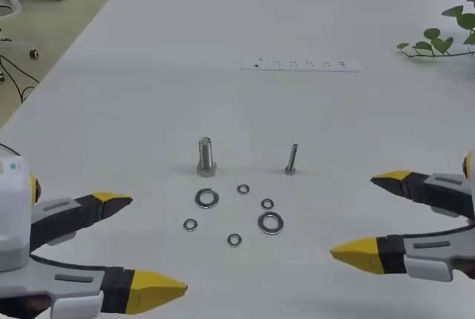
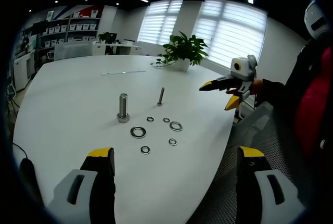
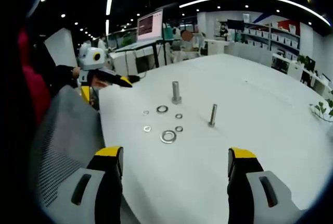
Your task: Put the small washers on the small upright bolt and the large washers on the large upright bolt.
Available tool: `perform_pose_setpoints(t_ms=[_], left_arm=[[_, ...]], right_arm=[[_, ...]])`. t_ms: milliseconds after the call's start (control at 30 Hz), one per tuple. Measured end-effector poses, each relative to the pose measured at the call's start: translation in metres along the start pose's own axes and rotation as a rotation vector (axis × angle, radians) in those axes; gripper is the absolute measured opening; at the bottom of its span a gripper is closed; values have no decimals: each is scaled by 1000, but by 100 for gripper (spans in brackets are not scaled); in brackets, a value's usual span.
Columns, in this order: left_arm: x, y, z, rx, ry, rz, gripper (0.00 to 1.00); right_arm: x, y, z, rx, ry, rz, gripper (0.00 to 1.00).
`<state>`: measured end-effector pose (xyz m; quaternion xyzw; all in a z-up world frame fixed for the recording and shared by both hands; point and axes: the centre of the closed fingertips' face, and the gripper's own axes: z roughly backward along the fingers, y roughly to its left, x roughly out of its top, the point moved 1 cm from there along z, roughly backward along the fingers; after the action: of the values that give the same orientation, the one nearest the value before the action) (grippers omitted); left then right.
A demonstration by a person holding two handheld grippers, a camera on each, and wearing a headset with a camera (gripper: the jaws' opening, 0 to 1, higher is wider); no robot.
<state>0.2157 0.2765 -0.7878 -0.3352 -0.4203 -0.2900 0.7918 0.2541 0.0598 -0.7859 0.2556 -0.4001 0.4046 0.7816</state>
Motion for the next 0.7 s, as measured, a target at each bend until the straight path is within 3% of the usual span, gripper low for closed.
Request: perform_pose_setpoints(t_ms=[700], left_arm=[[1, 0, 0, 5, -3, 6, 97]], right_arm=[[0, 0, 1, -4, 4, 3, 83]])
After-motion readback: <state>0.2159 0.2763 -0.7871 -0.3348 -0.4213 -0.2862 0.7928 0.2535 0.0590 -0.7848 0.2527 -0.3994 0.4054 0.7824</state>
